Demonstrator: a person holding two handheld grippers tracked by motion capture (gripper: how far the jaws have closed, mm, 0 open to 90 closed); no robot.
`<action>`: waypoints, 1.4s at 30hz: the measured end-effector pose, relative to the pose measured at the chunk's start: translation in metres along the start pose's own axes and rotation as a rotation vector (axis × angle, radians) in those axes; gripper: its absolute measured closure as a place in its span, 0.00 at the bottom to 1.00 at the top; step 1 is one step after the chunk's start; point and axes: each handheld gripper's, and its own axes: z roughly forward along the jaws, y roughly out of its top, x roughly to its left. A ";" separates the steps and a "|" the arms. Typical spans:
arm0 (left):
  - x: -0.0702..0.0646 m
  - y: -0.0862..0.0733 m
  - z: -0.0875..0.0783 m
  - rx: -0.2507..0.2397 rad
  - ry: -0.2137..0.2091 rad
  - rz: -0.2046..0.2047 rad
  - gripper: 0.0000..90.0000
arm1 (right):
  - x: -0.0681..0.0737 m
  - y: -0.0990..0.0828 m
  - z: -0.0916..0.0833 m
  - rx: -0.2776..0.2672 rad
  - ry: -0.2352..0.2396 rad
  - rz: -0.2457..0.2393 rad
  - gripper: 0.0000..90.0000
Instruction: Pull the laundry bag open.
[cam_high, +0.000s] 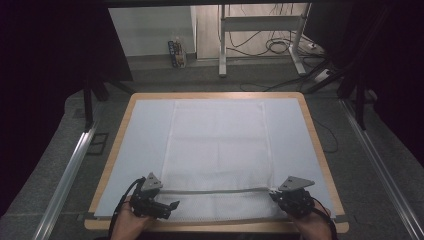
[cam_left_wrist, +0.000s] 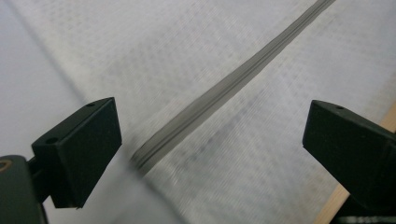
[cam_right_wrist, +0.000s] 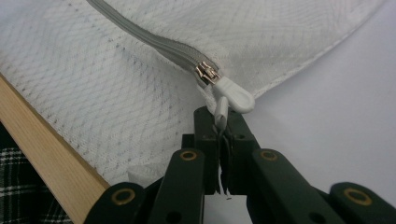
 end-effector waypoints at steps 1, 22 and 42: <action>-0.001 0.004 0.002 -0.004 -0.009 0.002 0.05 | 0.001 0.000 -0.001 -0.008 -0.002 -0.002 0.95; -0.051 0.119 0.074 -0.067 -0.213 0.142 0.03 | 0.004 0.002 -0.004 -0.036 0.019 -0.052 0.94; -0.126 0.179 0.136 -0.068 -0.281 0.297 0.05 | 0.004 0.002 -0.004 -0.034 0.009 -0.067 0.94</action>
